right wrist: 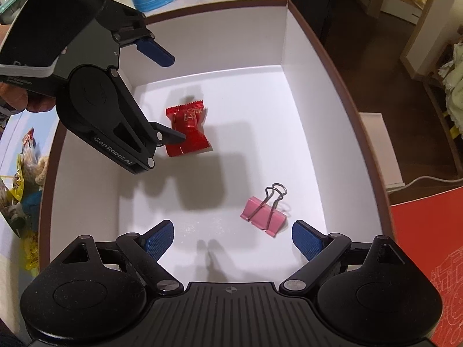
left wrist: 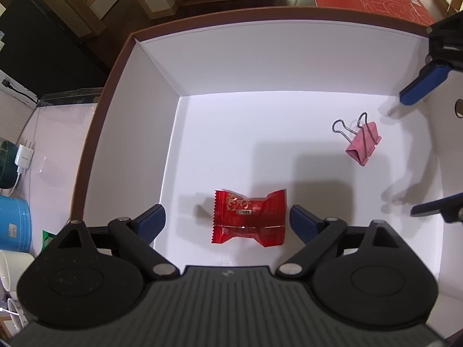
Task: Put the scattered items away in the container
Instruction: 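Open the left tool to drop the red candy while the right tool releases the clip, then move both open tools out of the box back over the snacks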
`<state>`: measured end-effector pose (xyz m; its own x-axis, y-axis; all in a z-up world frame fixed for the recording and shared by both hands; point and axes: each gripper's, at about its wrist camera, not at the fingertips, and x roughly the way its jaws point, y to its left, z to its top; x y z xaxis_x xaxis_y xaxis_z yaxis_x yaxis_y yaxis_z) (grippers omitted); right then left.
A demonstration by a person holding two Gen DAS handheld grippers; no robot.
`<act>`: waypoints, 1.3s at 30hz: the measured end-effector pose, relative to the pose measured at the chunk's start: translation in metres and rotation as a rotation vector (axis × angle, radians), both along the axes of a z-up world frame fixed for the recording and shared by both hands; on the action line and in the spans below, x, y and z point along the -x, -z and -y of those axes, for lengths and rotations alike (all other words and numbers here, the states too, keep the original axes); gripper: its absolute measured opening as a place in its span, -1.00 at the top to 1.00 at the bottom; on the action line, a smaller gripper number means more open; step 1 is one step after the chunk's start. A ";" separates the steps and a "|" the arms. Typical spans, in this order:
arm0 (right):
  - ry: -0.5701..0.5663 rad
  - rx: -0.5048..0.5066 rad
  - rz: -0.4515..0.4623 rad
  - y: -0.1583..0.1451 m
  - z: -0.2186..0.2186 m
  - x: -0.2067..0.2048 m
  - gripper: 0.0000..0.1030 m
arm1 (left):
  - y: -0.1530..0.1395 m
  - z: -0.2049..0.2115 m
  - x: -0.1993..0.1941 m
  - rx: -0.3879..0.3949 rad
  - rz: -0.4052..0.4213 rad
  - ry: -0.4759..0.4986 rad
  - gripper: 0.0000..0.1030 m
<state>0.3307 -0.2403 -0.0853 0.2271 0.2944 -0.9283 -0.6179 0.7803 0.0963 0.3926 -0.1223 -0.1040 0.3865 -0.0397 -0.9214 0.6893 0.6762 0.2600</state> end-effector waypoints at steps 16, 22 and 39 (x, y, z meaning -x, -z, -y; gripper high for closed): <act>0.116 -0.085 0.088 -0.044 0.024 0.033 -0.99 | -0.055 0.003 0.034 -0.003 0.111 -0.039 -0.98; 0.169 -0.118 0.133 -0.062 0.034 0.051 -1.00 | -0.084 0.004 0.060 0.007 0.167 -0.047 -0.98; 0.271 -0.305 0.324 -0.131 0.045 0.131 -1.00 | -0.168 -0.031 0.173 0.129 0.311 -0.091 -0.98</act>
